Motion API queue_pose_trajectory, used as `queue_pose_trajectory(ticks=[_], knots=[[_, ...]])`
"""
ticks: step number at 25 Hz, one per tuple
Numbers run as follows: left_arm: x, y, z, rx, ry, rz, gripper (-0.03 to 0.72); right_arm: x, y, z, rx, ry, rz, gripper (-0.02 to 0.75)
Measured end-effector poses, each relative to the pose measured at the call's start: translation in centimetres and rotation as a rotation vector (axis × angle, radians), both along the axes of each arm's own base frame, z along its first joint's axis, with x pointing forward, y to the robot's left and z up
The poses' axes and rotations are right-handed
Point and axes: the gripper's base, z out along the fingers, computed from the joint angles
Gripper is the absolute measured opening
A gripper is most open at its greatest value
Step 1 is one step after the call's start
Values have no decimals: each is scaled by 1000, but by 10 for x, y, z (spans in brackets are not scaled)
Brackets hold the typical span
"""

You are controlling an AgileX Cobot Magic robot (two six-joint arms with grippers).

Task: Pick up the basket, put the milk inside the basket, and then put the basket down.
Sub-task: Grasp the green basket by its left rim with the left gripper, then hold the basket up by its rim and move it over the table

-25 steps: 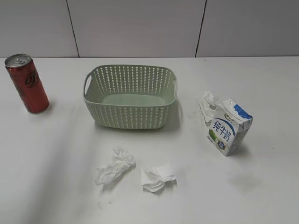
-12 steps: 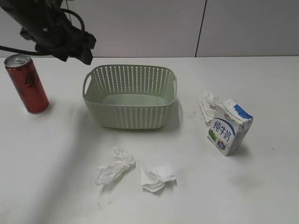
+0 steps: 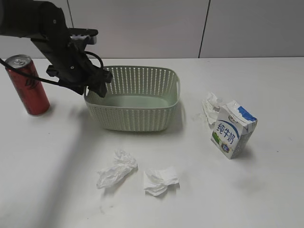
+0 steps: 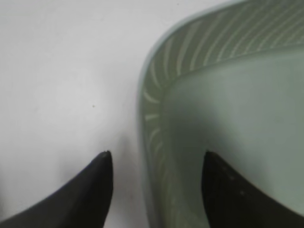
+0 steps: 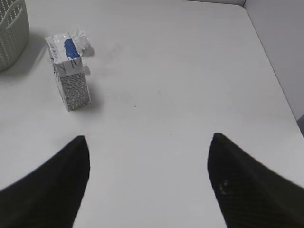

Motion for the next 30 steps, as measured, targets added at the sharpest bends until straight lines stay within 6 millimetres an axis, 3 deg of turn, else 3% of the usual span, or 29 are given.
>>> queue_pose_trajectory(ticks=[3, 6, 9, 17, 27, 30], knots=[[3, -1, -8, -4, -5, 6, 353, 0, 0, 0, 0, 0, 0, 587], [5, -2, -13, -17, -5, 38, 158, 0, 0, 0, 0, 0, 0, 587], [7, -2, -13, -38, -20, 77, 13, 0, 0, 0, 0, 0, 0, 587], [6, -1, -9, -46, -6, 120, 0, 0, 0, 0, 0, 0, 0, 587], [-4, 2, 32, -77, -34, 152, 0, 0, 0, 1, 4, -5, 2, 586], [-6, 3, 34, -74, -24, 151, 0, 0, 2, 17, 34, -97, 10, 586]])
